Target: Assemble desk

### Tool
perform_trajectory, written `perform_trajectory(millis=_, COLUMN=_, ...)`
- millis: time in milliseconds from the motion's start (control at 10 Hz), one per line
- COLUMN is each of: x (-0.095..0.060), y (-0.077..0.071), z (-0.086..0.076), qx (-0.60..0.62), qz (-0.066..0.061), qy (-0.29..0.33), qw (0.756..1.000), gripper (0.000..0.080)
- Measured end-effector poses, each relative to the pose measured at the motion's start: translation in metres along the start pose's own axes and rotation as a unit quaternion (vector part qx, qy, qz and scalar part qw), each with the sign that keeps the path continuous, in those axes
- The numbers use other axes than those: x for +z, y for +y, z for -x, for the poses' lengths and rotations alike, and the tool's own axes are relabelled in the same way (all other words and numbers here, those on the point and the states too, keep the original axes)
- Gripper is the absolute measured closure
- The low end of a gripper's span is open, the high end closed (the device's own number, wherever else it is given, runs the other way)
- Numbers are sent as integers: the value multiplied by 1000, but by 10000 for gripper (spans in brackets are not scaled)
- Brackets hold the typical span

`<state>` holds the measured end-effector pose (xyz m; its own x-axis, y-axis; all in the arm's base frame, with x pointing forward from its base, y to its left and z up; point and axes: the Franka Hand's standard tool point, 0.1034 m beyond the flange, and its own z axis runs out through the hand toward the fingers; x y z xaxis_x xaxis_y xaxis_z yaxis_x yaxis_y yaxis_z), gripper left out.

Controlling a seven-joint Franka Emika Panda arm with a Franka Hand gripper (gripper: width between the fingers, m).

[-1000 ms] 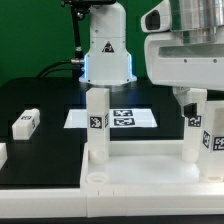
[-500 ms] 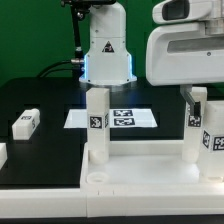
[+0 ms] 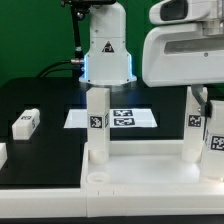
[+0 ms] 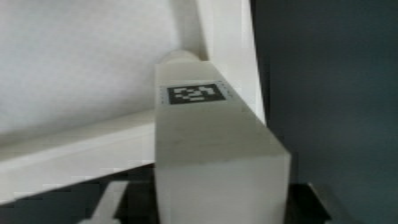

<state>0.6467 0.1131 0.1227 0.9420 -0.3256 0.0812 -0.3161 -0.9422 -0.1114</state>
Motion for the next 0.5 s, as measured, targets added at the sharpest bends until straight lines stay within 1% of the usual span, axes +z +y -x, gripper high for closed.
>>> perform_trajectory(millis=100, x=0, y=1, z=-2, qx=47, qz=0, qy=3, qw=999, gripper=505)
perform_trajectory(millis=200, x=0, y=3, z=-2, qx=128, qz=2, qy=3, qw=992, gripper=505)
perform_trajectory(millis=300, x=0, y=4, z=-2, qx=220, qz=3, qy=4, qw=975, gripper=505)
perform_trajectory(millis=400, x=0, y=5, z=-1, qx=319, qz=2, qy=4, qw=948, gripper=505)
perform_trajectory(millis=500, x=0, y=8, z=-2, qx=422, qz=-8, qy=-5, qw=906, gripper=505)
